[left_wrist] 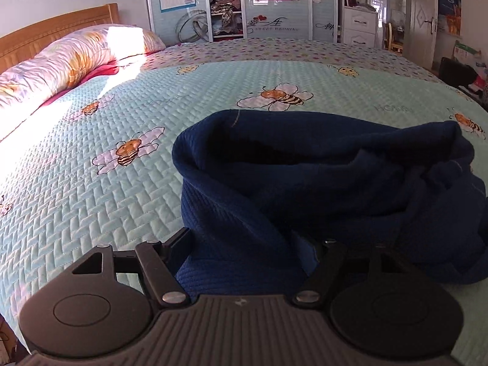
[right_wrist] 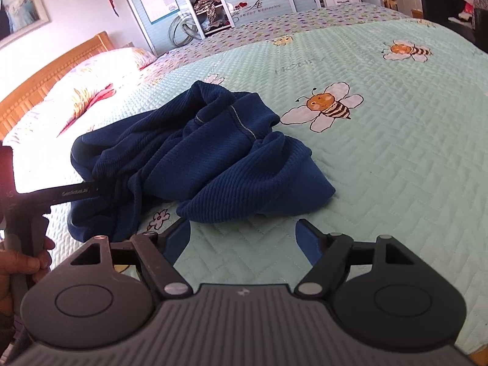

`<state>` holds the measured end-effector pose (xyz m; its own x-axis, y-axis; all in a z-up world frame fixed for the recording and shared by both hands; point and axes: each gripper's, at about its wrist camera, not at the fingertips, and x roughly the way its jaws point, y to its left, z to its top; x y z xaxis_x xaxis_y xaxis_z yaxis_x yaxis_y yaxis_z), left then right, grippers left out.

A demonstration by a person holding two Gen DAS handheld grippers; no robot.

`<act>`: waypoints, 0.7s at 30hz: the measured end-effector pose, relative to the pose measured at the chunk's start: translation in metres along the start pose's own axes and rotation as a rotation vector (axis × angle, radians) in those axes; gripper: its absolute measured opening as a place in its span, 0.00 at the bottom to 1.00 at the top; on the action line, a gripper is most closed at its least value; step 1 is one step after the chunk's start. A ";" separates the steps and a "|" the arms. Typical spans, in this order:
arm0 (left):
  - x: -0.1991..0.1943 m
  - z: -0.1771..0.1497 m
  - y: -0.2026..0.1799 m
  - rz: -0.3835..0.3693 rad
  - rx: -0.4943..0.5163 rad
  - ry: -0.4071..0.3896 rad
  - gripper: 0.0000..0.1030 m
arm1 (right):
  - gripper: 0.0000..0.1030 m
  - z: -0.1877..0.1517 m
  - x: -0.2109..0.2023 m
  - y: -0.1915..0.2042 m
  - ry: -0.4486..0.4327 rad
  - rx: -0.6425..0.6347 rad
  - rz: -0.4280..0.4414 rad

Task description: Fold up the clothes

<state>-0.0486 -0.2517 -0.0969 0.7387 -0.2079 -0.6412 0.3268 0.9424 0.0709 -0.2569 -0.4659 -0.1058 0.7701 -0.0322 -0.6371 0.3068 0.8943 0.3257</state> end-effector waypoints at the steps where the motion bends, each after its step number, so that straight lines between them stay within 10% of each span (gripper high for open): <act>1: 0.004 0.001 0.002 -0.004 -0.014 -0.002 0.64 | 0.74 0.000 0.001 0.002 0.005 -0.009 -0.007; 3: 0.010 0.003 0.009 -0.025 -0.052 0.005 0.30 | 0.74 0.003 0.004 0.006 0.018 -0.031 -0.022; 14: 0.018 -0.002 0.031 -0.098 -0.120 -0.001 0.33 | 0.75 0.084 0.042 0.066 -0.135 -0.319 -0.062; 21: 0.024 -0.009 0.037 -0.122 -0.123 -0.010 0.38 | 0.76 0.107 0.102 0.097 -0.053 -0.574 -0.118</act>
<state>-0.0244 -0.2197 -0.1166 0.7043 -0.3244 -0.6314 0.3401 0.9350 -0.1011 -0.0890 -0.4301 -0.0640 0.7808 -0.1555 -0.6051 0.0518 0.9813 -0.1854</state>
